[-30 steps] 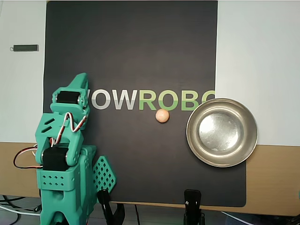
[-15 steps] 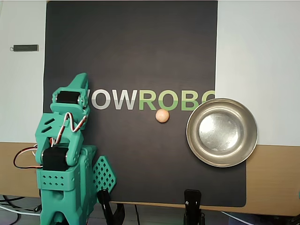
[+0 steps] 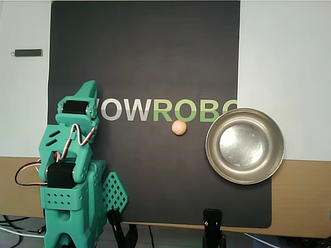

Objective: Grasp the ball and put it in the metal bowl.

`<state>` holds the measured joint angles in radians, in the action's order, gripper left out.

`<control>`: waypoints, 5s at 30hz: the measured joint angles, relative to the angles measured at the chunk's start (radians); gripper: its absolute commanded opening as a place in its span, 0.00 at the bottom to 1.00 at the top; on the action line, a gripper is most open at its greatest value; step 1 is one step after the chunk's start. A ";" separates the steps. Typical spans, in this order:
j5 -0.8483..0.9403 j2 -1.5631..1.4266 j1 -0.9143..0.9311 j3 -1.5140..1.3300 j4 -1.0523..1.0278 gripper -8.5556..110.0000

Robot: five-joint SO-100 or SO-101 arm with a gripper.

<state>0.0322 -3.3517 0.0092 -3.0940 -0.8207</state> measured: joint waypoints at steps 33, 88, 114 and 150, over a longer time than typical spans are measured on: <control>0.000 0.000 -0.025 0.000 -0.009 0.12; 0.787 1.713 0.132 1.611 -0.825 0.12; 1.431 1.595 0.181 1.430 -0.856 0.11; 1.586 1.364 0.394 1.157 -0.729 0.12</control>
<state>1.6183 -1.9880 0.4034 -1.9374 -1.5493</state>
